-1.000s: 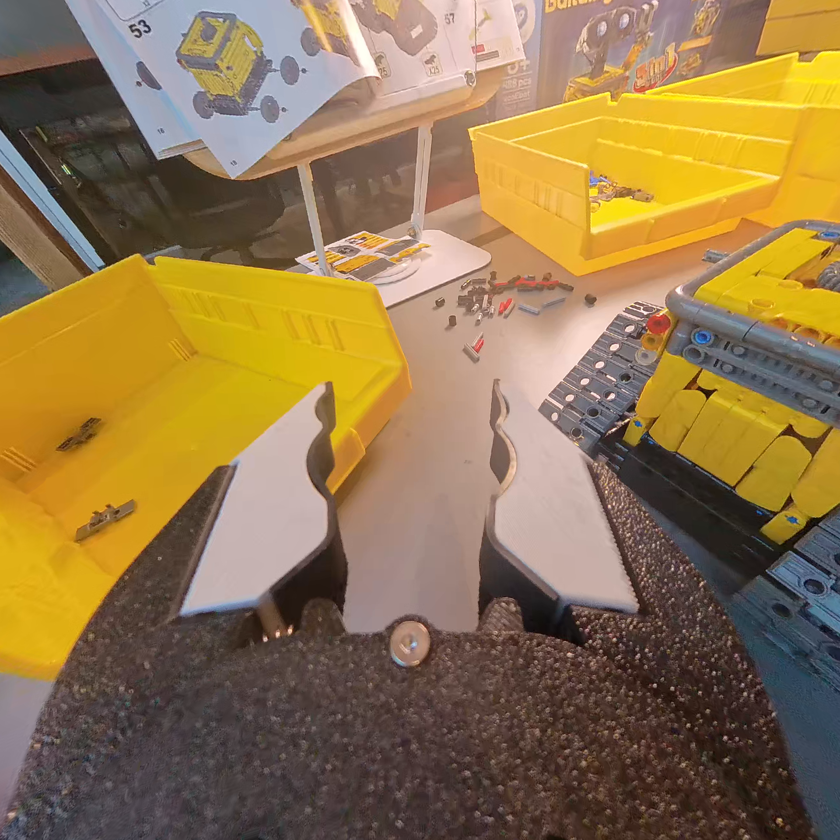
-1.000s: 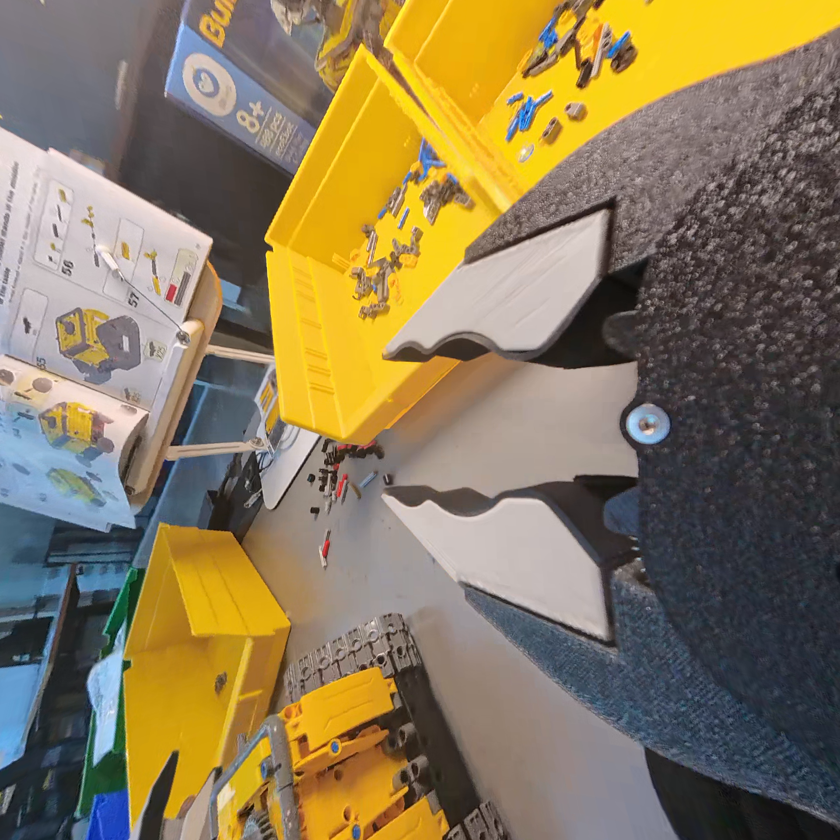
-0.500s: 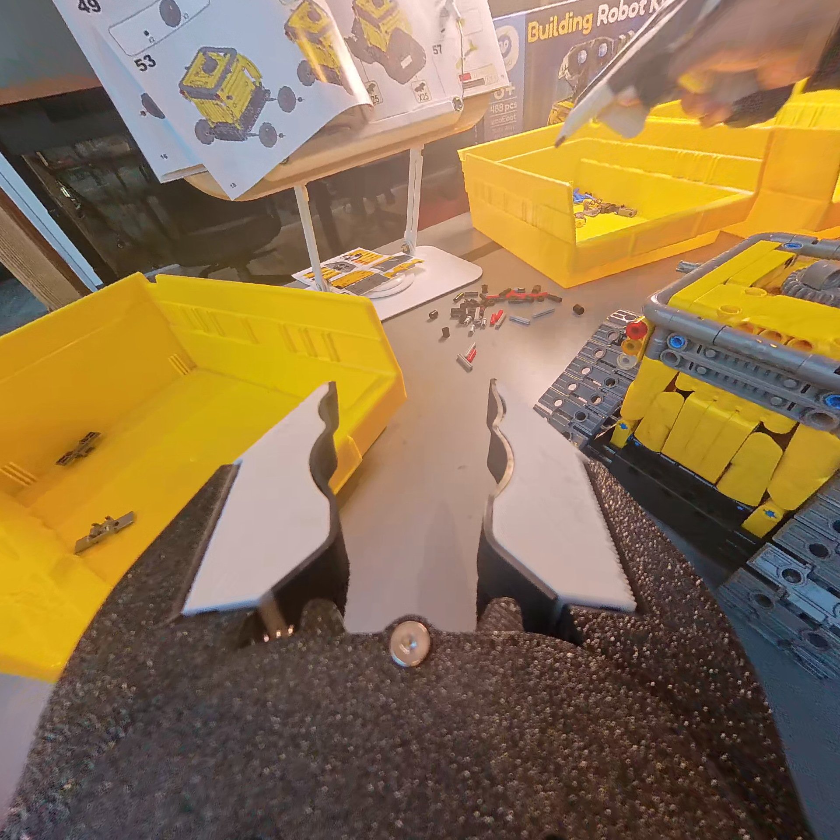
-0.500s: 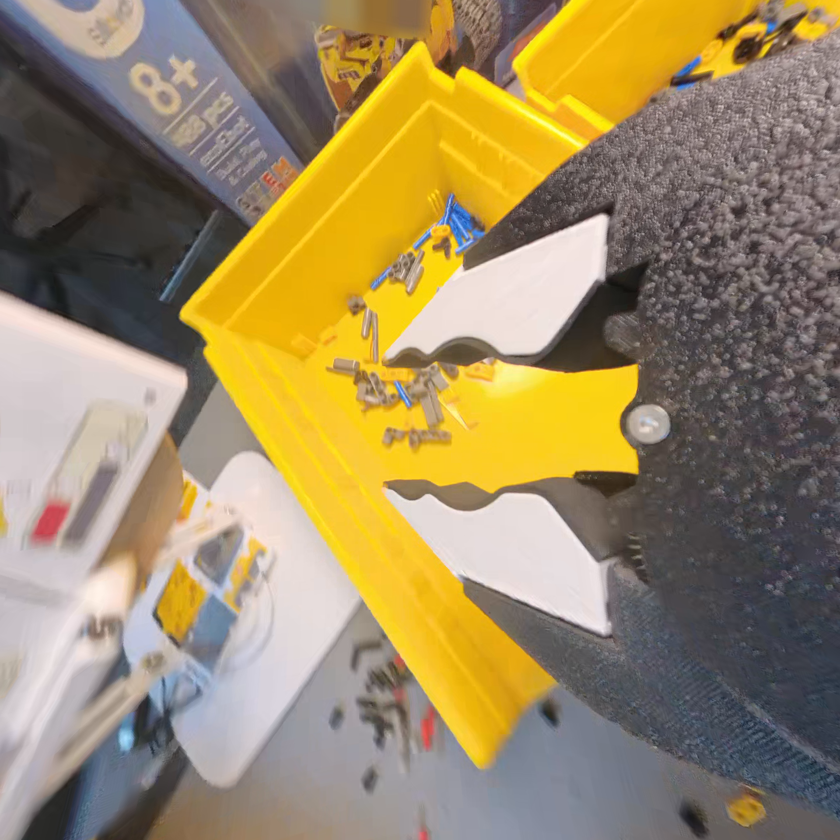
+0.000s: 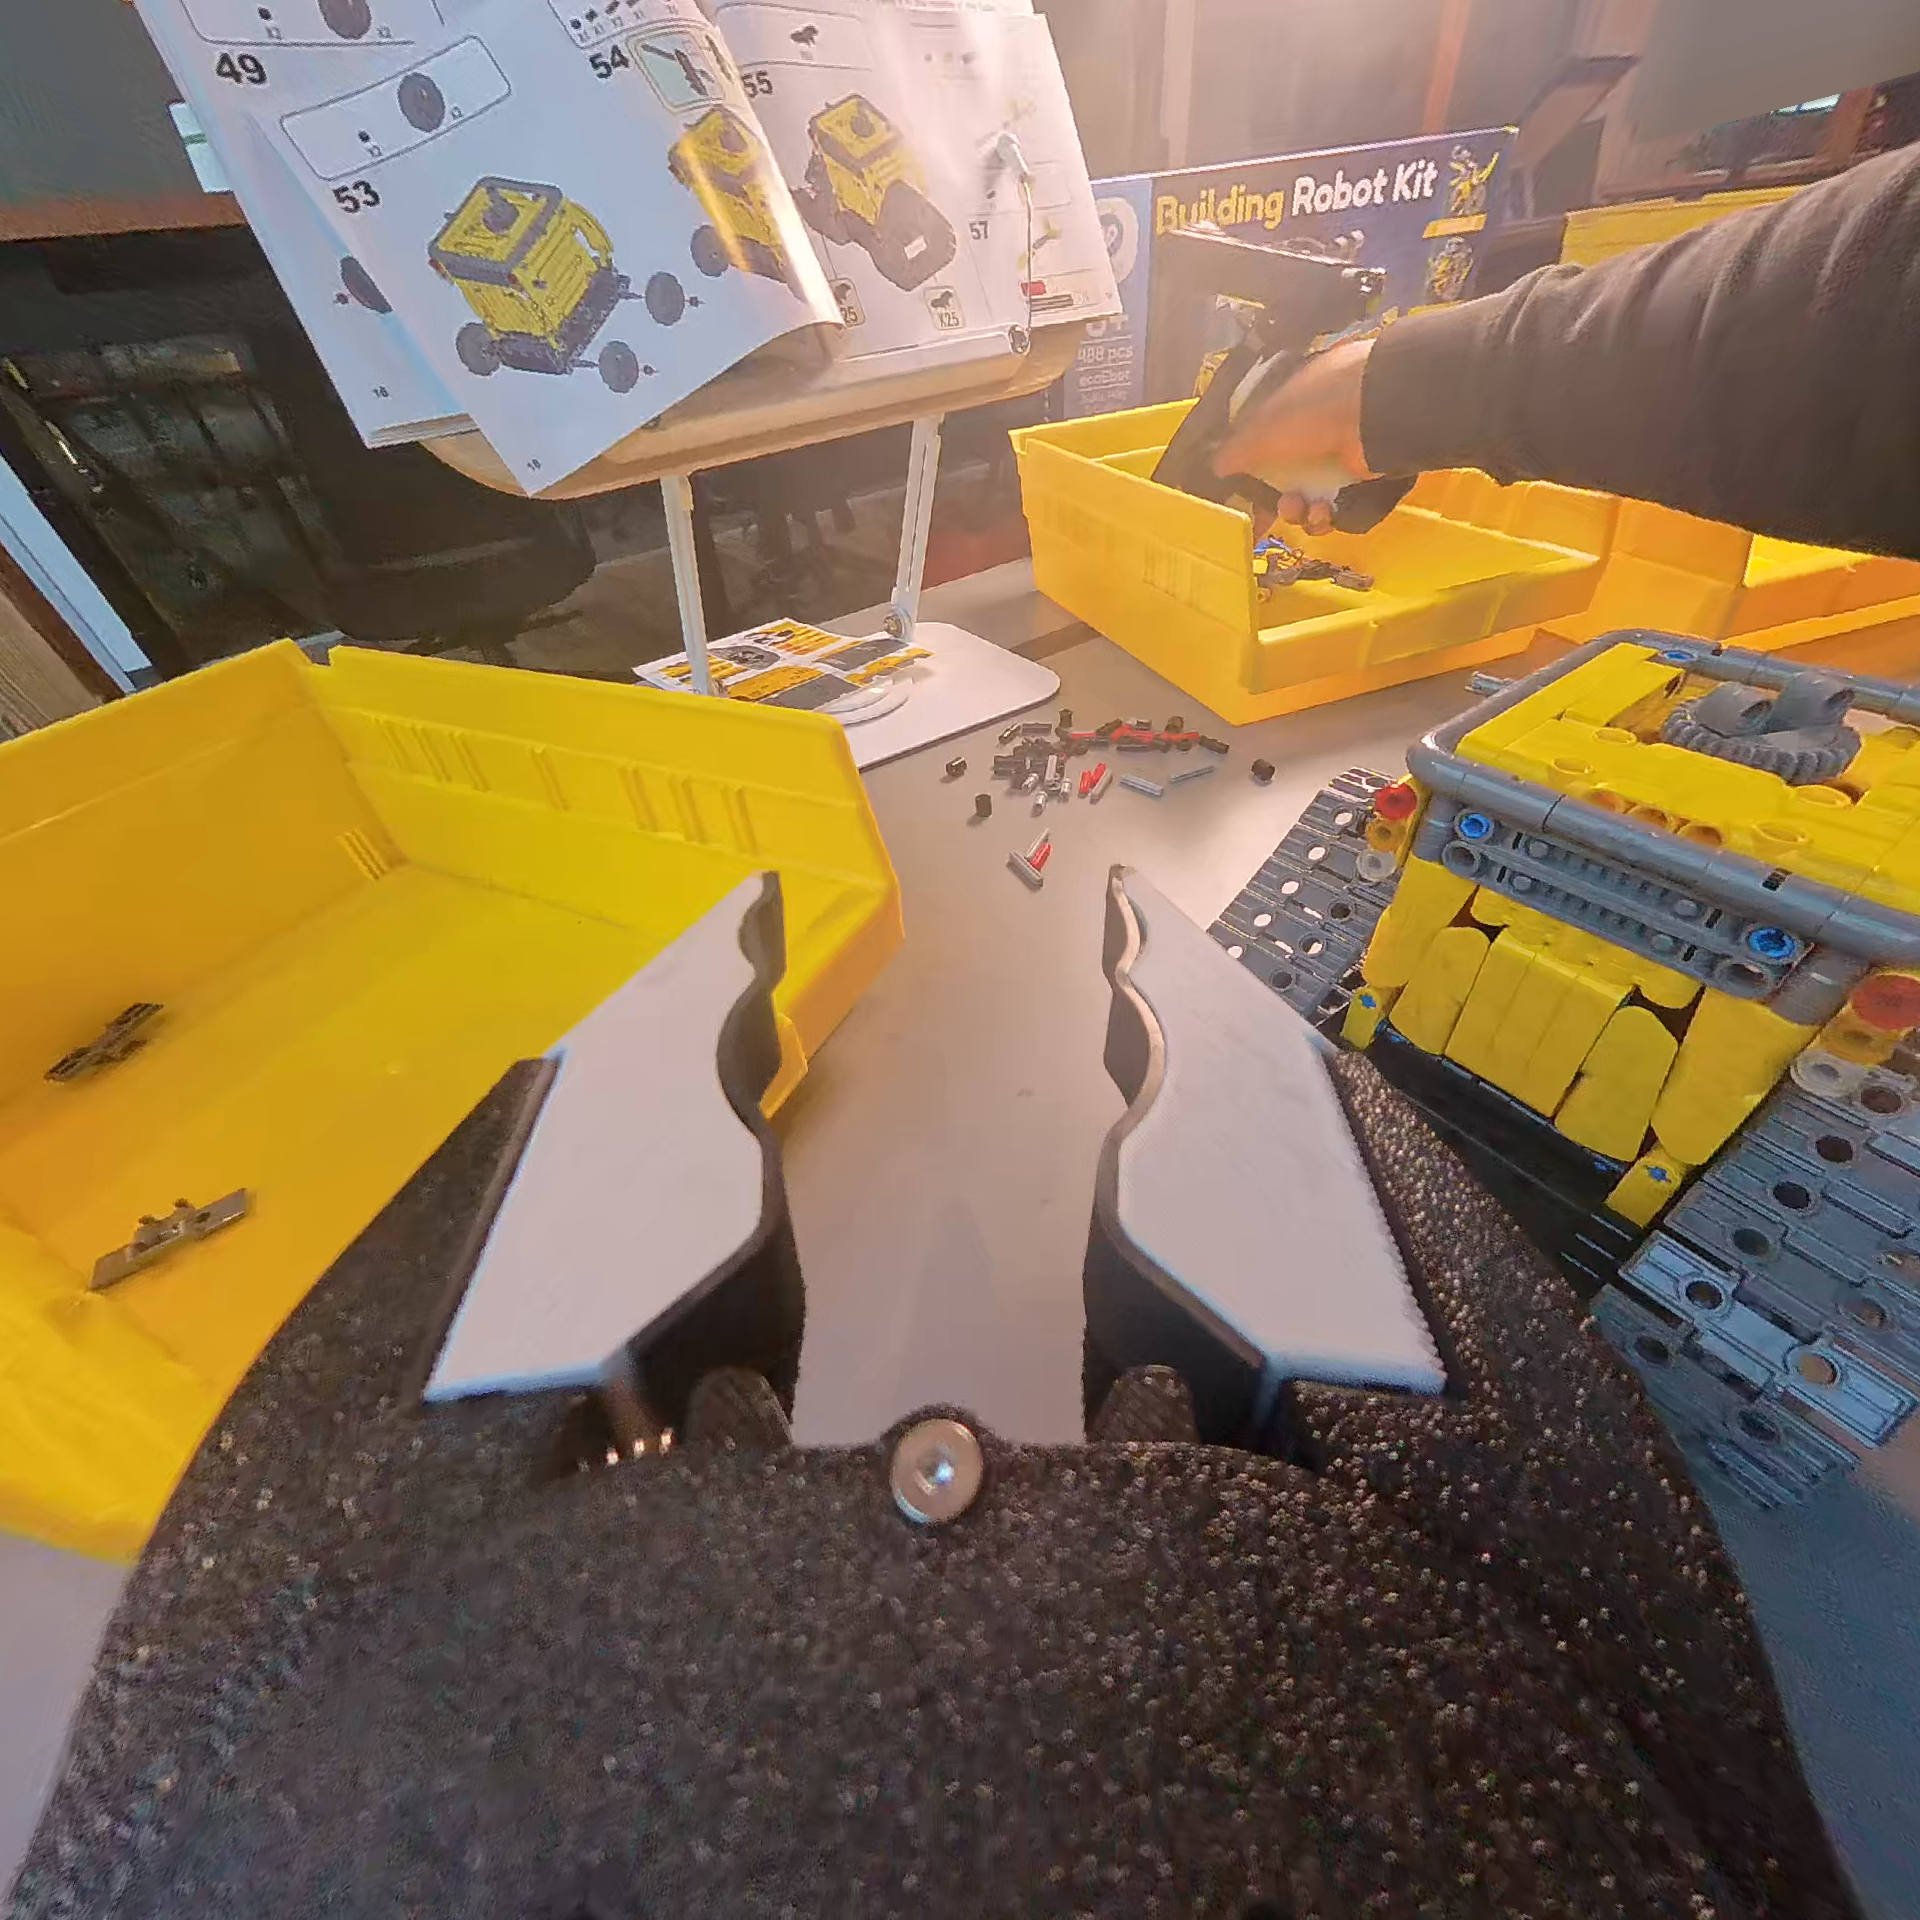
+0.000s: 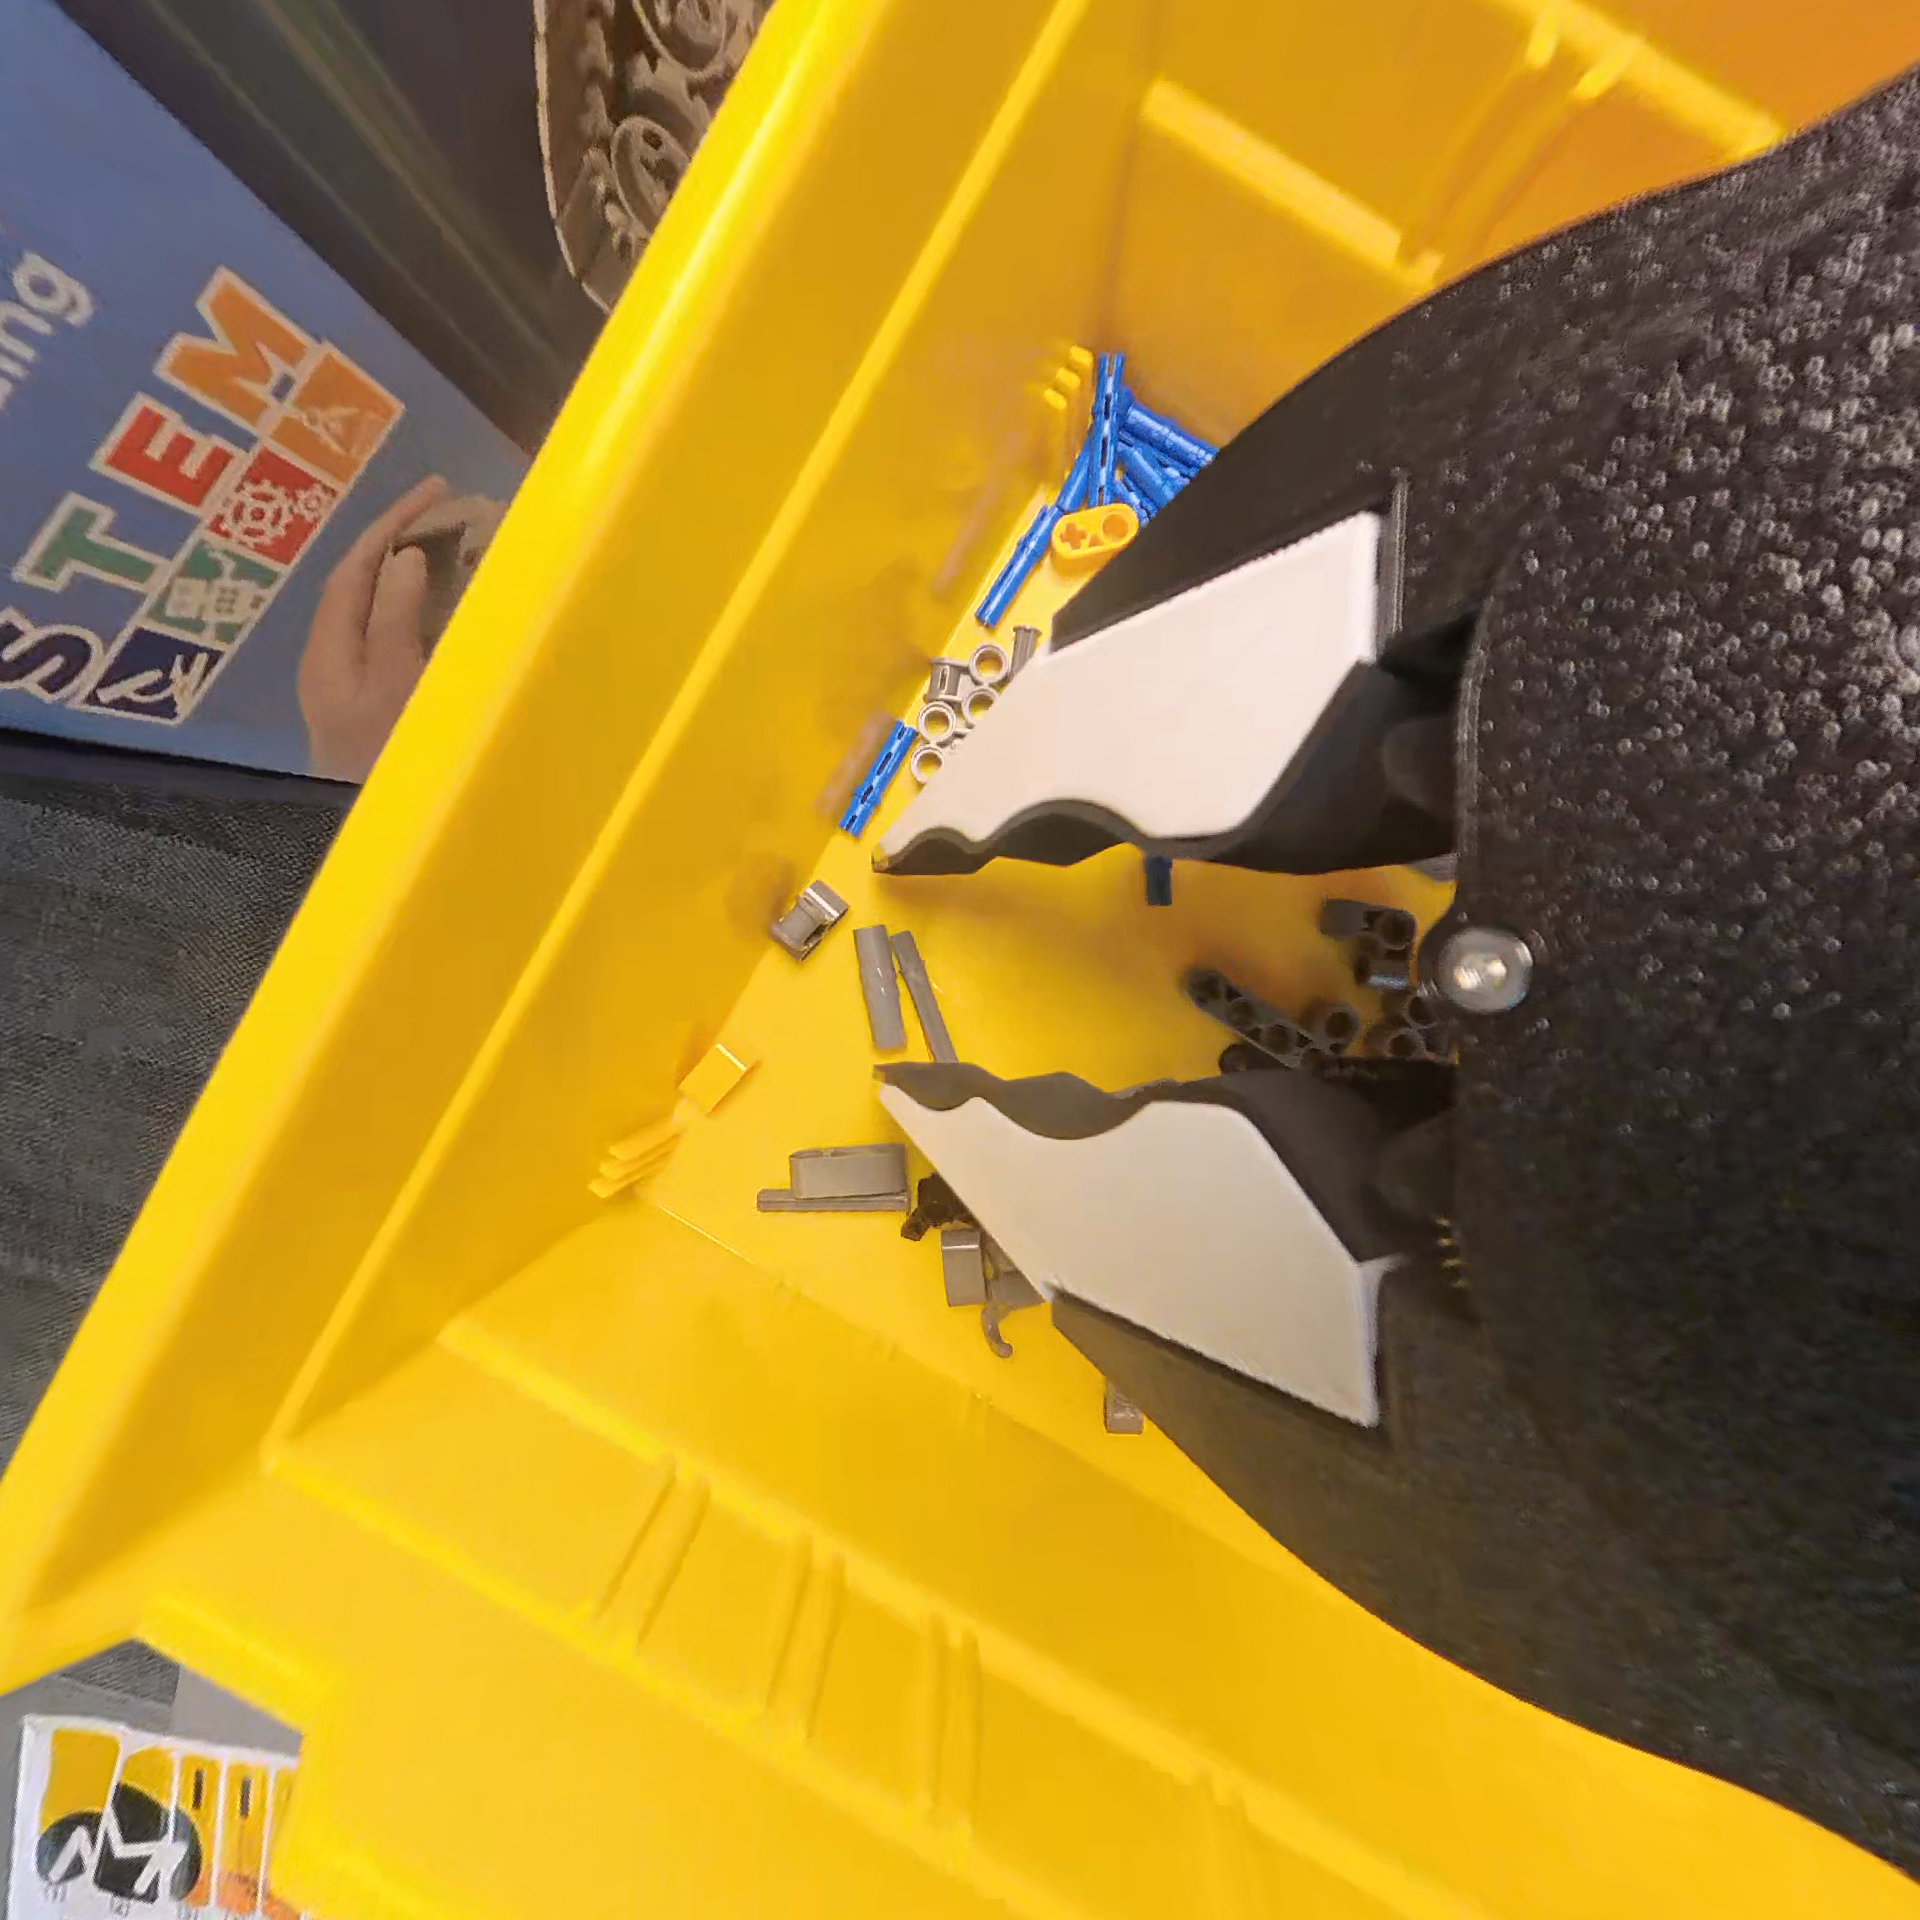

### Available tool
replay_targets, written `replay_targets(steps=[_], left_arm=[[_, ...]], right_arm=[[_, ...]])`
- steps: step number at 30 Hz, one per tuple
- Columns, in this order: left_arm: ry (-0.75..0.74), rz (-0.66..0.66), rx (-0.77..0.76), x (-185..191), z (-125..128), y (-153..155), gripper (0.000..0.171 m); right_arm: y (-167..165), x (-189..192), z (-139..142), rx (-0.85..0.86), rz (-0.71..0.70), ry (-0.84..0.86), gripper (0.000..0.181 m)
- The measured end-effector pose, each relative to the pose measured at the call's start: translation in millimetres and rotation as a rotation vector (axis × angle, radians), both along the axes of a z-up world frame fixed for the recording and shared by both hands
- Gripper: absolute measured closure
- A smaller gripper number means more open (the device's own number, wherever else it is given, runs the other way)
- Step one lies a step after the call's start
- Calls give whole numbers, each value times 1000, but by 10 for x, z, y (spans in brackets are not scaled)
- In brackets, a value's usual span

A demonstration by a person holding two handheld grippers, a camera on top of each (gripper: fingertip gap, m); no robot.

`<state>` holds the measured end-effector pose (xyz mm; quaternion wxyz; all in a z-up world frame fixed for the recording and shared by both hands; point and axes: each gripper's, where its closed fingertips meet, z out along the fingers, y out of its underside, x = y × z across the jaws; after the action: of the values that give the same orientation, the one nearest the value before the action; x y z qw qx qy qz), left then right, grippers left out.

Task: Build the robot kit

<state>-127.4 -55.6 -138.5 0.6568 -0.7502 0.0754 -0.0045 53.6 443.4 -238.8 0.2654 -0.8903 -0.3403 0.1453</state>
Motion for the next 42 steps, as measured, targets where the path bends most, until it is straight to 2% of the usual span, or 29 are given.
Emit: replay_targets(steps=[4,8,13,17,20,22,25,27,30,33,37,42], left_arm=[[12,-10,-7,25,-16,3,111],[10,-13,-5,29,-12,1,111],[9,-15,-10,33,-19,5,112],[10,-16,-8,33,-17,4,112],[10,-16,0,35,0,-8,112],[19,-17,3,44,6,-19,112],[38,-16,4,60,6,-26,112],[51,-14,1,71,-2,-25,112],[71,-6,4,78,-1,-33,112],[80,1,3,76,-8,-37,111],[89,22,-20,56,-38,-60,111],[56,19,-66,45,-105,-104,110]], right_arm=[[20,0,-44,-30,0,4,147],[60,34,-56,-13,10,-21,157],[61,44,-43,-10,23,-17,157],[-70,-30,173,-15,66,66,157],[-387,-103,557,27,182,143,158],[-732,-129,861,92,299,185,157],[-1481,-163,1263,162,490,274,157],[-2056,-159,1385,182,615,315,157],[-2787,-101,1233,181,754,297,158],[-3285,-26,874,120,816,273,157],[-3560,108,378,108,835,181,157],[-3869,204,156,133,928,126,157]])
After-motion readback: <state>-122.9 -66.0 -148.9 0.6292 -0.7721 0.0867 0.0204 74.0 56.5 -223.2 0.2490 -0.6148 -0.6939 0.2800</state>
